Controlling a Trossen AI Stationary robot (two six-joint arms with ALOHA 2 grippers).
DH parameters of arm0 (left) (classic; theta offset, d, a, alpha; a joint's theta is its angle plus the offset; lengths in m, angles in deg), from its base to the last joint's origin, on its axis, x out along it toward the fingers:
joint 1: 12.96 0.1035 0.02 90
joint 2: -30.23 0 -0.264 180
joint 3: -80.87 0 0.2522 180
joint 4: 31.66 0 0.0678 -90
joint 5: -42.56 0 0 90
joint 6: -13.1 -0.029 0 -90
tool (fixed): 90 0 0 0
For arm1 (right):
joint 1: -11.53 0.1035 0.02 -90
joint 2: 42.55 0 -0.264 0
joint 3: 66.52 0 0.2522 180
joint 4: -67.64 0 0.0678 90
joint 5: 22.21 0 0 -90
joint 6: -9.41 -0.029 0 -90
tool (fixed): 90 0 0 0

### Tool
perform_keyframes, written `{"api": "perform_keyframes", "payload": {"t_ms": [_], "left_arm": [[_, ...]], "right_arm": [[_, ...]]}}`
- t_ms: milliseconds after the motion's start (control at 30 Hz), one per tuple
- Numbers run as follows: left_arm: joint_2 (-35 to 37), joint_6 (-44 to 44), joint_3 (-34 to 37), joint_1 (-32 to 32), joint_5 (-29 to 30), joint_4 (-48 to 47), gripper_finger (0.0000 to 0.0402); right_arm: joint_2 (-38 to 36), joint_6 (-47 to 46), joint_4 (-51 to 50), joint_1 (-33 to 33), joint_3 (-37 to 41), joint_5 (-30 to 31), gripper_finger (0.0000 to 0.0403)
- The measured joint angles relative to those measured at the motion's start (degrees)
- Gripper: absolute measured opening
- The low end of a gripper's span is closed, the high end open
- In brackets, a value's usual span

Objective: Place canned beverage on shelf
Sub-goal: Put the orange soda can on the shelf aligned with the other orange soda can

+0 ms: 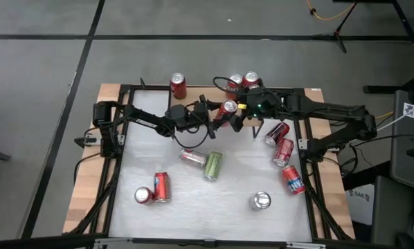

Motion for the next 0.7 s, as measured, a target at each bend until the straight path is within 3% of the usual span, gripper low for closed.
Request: {"api": "perform_keyframes", "payload": {"t_ms": [700], "left_arm": [[0.0, -1.3, 0.0, -0.6, 0.7, 0.7, 0.0271]], "right_arm": [[2.6, 0.0, 1.9, 0.0, 0.0, -0.9, 0.0390]]}}
